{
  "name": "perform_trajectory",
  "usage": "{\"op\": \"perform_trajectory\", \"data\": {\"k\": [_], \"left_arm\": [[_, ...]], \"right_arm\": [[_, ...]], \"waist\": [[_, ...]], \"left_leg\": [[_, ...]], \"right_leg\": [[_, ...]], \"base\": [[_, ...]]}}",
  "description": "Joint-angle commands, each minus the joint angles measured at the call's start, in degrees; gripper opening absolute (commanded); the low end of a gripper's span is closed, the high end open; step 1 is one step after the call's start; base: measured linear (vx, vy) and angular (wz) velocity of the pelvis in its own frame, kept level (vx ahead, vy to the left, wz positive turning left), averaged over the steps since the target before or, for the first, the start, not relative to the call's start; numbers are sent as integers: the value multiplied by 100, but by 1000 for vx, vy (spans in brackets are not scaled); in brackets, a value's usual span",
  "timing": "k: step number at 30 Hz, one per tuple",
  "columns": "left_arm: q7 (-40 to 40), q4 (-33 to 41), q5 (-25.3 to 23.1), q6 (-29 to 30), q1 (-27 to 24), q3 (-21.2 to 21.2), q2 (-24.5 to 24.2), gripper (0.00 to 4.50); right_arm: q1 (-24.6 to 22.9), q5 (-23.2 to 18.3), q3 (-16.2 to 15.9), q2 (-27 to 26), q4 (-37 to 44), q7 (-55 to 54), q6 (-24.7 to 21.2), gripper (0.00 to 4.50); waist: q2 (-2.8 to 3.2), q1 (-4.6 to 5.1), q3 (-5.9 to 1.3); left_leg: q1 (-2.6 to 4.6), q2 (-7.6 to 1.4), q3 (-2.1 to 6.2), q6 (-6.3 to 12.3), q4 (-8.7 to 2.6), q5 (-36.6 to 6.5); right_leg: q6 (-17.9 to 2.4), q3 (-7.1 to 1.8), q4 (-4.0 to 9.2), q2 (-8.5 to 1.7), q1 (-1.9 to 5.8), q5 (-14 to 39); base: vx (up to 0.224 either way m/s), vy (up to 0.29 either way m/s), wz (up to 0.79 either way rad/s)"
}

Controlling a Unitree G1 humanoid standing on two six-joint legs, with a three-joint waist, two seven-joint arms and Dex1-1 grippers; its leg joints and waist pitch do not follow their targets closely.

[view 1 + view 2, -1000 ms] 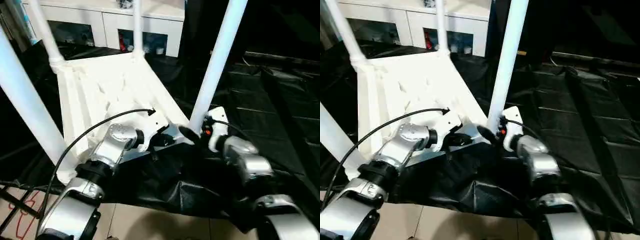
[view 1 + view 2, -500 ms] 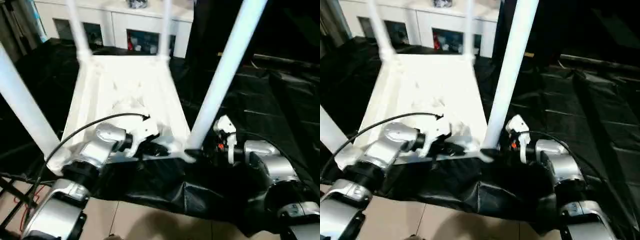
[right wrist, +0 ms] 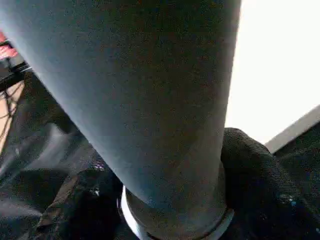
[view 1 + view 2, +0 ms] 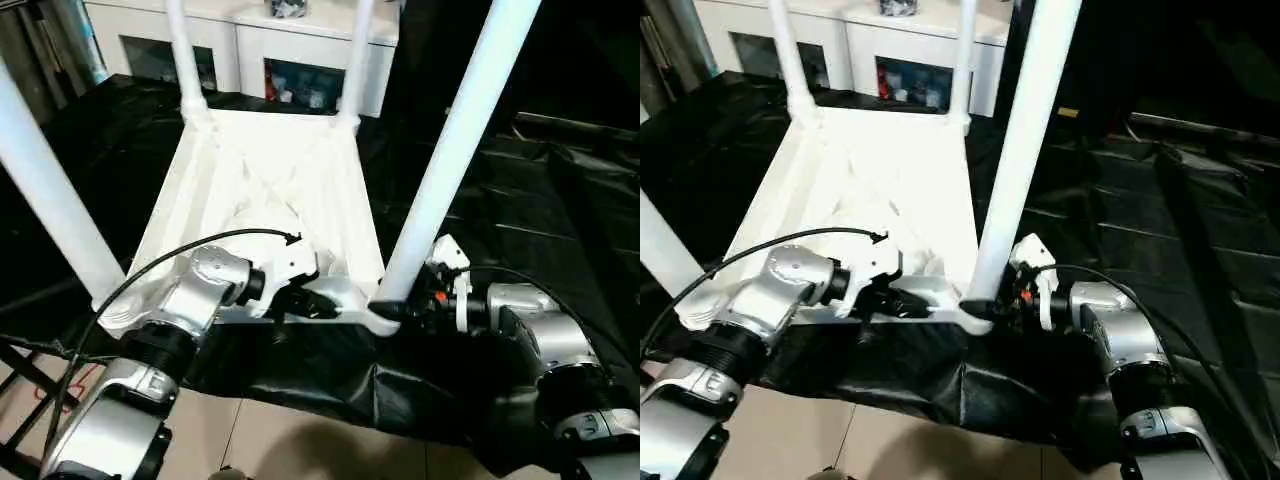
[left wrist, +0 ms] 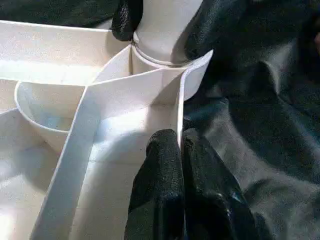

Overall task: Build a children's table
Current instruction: Rotate leg to tighten

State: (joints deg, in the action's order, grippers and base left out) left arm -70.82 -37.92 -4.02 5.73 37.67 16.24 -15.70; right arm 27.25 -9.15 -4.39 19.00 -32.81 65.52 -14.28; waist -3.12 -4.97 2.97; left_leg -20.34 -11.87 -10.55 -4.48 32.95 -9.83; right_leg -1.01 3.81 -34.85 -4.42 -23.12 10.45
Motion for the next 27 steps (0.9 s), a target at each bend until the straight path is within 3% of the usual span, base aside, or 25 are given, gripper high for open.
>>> {"op": "perform_trajectory", "data": {"k": [1,3,5,6,7,8,10,11,14,16,18,22,24,27], "left_arm": [[680,-24,10,56,193,-33,412,0],[1100,-185,-70,132,307,-78,572,0],[1400,-296,-122,183,394,-107,726,0],[1647,-358,-145,244,471,-132,890,0],[1740,-370,-150,271,494,-142,954,0],[1841,-378,-149,298,517,-150,1028,0],[1947,-375,-156,314,529,-138,1123,0],[1978,-374,-167,312,529,-132,1151,0],[2011,-440,-231,104,517,-64,1181,0],[1986,-465,-254,26,504,-50,1151,0],[1967,-481,-259,-8,496,-55,1125,0],[1963,-477,-257,-48,470,-40,1059,0],[1918,-497,-280,-104,442,-50,1008,0],[1896,-521,-281,-127,433,-59,977,0]], "right_arm": [[72,-3,-134,-522,-364,-572,-15,250],[273,58,151,-783,-793,-1477,83,249],[408,70,356,-997,-1103,-2191,163,247],[470,87,439,-1179,-1215,-2645,150,246],[487,101,459,-1251,-1242,-2813,134,245],[500,138,473,-1343,-1258,-2970,144,245],[512,219,455,-1477,-1284,-3179,252,245],[521,254,453,-1520,-1311,-3249,315,298],[556,107,570,-1662,-1376,-3103,373,321],[539,110,537,-1592,-1318,-2983,385,330],[507,177,468,-1464,-1241,-2886,454,356],[356,175,479,-967,-979,-2475,622,356],[190,117,665,-356,-768,-1973,820,356],[47,-46,819,-24,-524,-1646,734,356]], "waist": [[-8,47,-308],[-9,119,-299],[-24,195,-304],[-5,227,-306],[-17,255,-316],[15,262,-319],[-9,287,-326],[-8,284,-331],[2,279,-342],[4,273,-335],[-5,269,-331],[-27,236,-329],[-30,189,-340],[-17,130,-356]], "left_leg": [[38,-160,42,104,-378,-1507],[42,-128,75,-44,-397,-1713],[23,-121,91,-80,-399,-1725],[30,-117,94,-57,-393,-1750],[24,-117,86,-38,-388,-1700],[32,-117,90,-31,-389,-1695],[12,-108,76,31,-381,-1645],[11,-108,70,70,-374,-1597],[15,-118,57,158,-368,-1479],[23,-123,46,197,-370,-1483],[18,-119,48,200,-370,-1538],[17,-125,46,242,-365,-1507],[46,-131,18,326,-335,-1441],[4,-127,14,449,-322,-1153]], "right_leg": [[-952,-256,517,-389,229,2082],[-823,-226,553,-383,225,2558],[-708,-220,578,-383,235,2705],[-701,-223,595,-381,228,2712],[-732,-232,578,-370,225,2549],[-766,-233,574,-370,225,2472],[-825,-235,564,-356,239,2285],[-855,-239,561,-357,241,2182],[-994,-250,528,-348,247,1812],[-1079,-251,513,-341,253,1635],[-1059,-246,523,-347,263,1746],[-984,-249,538,-355,273,1836],[-1060,-259,525,-340,258,1614],[-1180,-257,467,-336,303,1152]], "base": [[0,0,0],[0,0,0],[0,0,0],[0,0,0],[0,0,0],[0,0,0],[0,0,0],[0,0,0],[0,0,0],[0,0,0],[0,0,0],[0,0,0],[0,0,0],[0,0,0]]}}
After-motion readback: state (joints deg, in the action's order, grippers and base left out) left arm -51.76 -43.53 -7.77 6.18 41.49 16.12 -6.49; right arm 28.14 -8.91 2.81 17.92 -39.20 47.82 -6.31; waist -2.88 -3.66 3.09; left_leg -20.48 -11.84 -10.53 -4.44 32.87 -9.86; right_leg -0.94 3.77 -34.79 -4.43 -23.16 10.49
